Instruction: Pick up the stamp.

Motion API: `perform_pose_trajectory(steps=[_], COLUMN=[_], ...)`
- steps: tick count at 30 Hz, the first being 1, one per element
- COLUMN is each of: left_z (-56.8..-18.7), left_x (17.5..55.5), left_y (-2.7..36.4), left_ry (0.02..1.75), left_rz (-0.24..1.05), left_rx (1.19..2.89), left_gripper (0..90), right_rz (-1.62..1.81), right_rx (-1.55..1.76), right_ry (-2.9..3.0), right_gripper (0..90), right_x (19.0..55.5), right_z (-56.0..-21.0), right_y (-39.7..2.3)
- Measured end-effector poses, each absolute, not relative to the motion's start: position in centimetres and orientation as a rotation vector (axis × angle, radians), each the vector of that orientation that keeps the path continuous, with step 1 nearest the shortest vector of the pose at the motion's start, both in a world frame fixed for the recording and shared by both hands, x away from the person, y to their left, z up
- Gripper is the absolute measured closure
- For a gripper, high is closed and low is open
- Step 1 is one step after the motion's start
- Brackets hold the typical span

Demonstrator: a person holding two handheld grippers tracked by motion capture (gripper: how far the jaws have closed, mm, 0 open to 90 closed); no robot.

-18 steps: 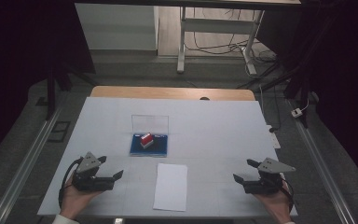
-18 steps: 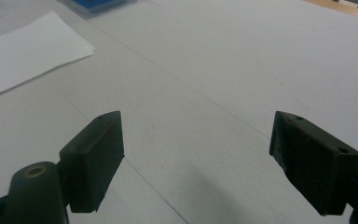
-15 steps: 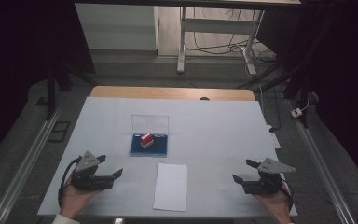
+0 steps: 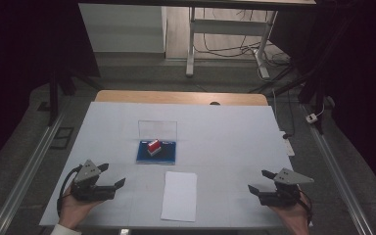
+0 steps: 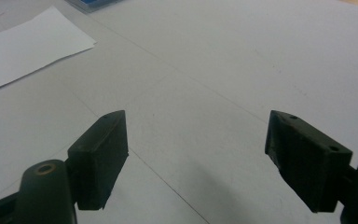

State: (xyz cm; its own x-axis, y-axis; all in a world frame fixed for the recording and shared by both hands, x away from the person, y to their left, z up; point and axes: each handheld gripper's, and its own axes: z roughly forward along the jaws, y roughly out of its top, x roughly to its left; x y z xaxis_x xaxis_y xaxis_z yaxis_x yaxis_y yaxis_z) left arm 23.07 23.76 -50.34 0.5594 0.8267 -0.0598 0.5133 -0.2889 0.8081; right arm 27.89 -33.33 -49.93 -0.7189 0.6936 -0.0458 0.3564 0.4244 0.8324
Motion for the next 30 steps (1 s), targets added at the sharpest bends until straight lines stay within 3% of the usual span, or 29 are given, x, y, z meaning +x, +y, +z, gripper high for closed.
perform_pose_trajectory(steps=[30], left_z=[-49.7], left_x=[23.8], left_y=[23.0], left_ry=[1.028], left_rz=[0.461], left_rx=[2.047], left_gripper=[21.8], right_rz=[1.202], right_rx=[0.843], right_ry=[2.309], right_gripper=[23.6], right_x=[27.6], right_z=[-50.1], right_y=[-31.9])
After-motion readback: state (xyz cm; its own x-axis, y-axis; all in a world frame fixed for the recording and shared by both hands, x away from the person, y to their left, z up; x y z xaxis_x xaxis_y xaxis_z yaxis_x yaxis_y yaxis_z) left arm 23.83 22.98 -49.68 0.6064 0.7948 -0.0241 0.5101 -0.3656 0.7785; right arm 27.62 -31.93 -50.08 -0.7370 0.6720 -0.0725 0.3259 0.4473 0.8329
